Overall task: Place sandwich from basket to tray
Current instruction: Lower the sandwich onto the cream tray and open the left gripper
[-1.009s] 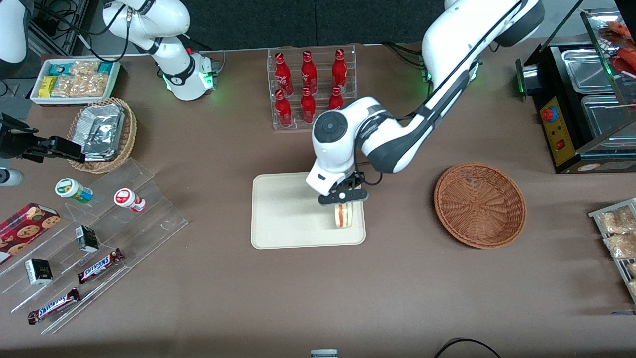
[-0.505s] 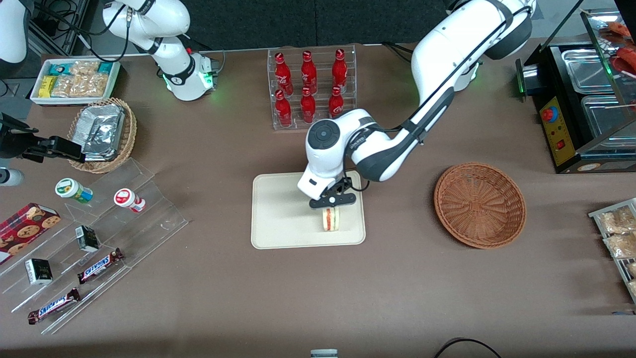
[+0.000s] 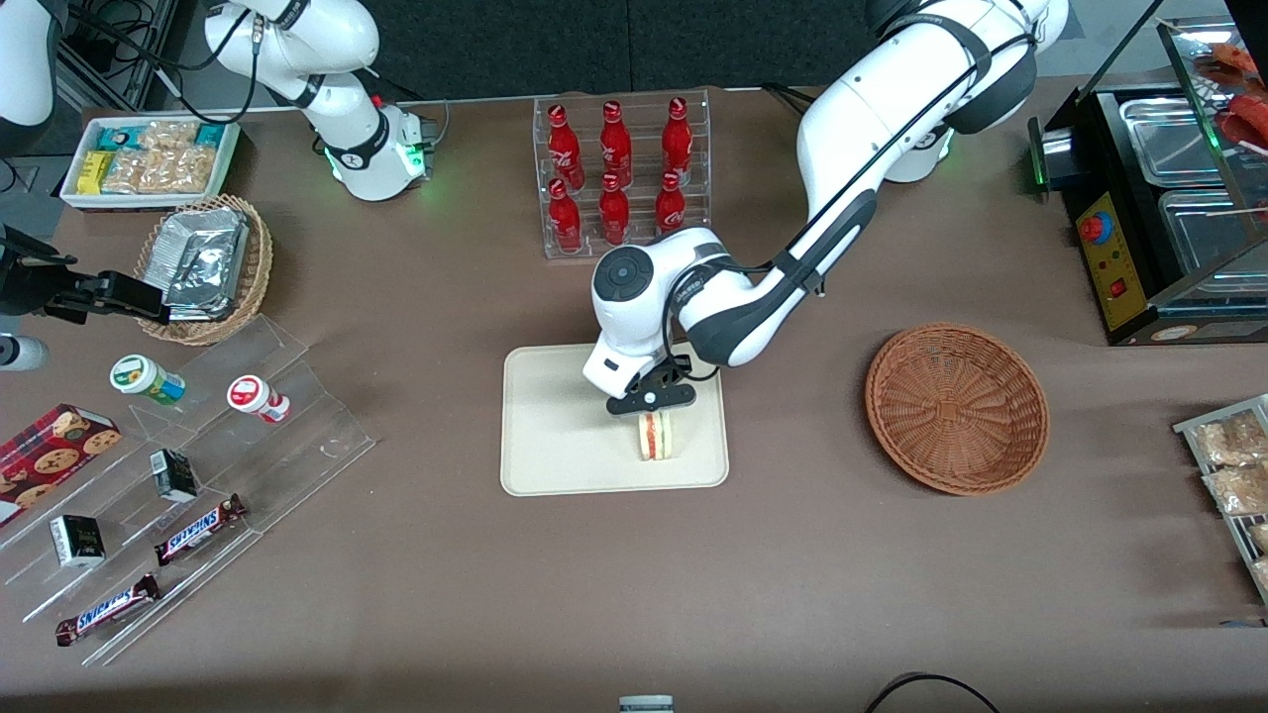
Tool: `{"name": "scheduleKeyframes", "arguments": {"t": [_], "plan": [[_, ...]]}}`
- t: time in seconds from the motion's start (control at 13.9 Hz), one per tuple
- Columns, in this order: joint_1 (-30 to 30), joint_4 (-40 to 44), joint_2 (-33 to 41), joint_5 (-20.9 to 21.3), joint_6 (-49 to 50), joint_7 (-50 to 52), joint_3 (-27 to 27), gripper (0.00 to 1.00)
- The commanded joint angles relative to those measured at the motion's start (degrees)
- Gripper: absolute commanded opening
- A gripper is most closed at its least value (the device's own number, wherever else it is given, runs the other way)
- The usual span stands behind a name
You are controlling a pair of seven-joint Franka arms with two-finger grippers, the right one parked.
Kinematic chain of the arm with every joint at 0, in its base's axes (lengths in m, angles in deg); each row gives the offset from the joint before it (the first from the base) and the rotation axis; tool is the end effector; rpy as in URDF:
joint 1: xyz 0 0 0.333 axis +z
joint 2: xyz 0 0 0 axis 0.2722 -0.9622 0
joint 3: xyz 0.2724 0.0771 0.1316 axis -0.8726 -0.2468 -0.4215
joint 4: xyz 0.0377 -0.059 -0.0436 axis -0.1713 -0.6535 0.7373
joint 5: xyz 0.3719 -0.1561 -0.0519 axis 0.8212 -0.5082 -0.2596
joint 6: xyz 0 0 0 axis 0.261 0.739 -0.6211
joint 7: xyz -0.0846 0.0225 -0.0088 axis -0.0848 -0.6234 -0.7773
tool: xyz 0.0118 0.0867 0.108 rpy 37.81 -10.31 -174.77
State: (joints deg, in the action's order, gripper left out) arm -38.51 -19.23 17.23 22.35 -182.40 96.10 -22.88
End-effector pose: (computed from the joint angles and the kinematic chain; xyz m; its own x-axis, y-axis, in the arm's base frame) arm 0.5135 -0.5247 0.2087 0.9880 0.1408 0.0641 0.1444 -0.9879 -0.0560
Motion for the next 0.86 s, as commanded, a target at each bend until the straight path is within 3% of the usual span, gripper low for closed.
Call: {"name": "scheduleKeyframes", "arguments": {"t": [0.0,0.29,0.58,0.79], "plan": [[-0.9,2.1,-0.9,1.0,-0.2,1.0,-0.4,0.99],[0.1,2.2,1.7,0.3,0.7,1.3,-0.2,0.99],[4.2,2.2,11.2,-6.8,6.6,3.0,-0.3,0.99],[11.1,1.5,19.9,-10.8,14.7,2.6,-0.1,0.99]]}}
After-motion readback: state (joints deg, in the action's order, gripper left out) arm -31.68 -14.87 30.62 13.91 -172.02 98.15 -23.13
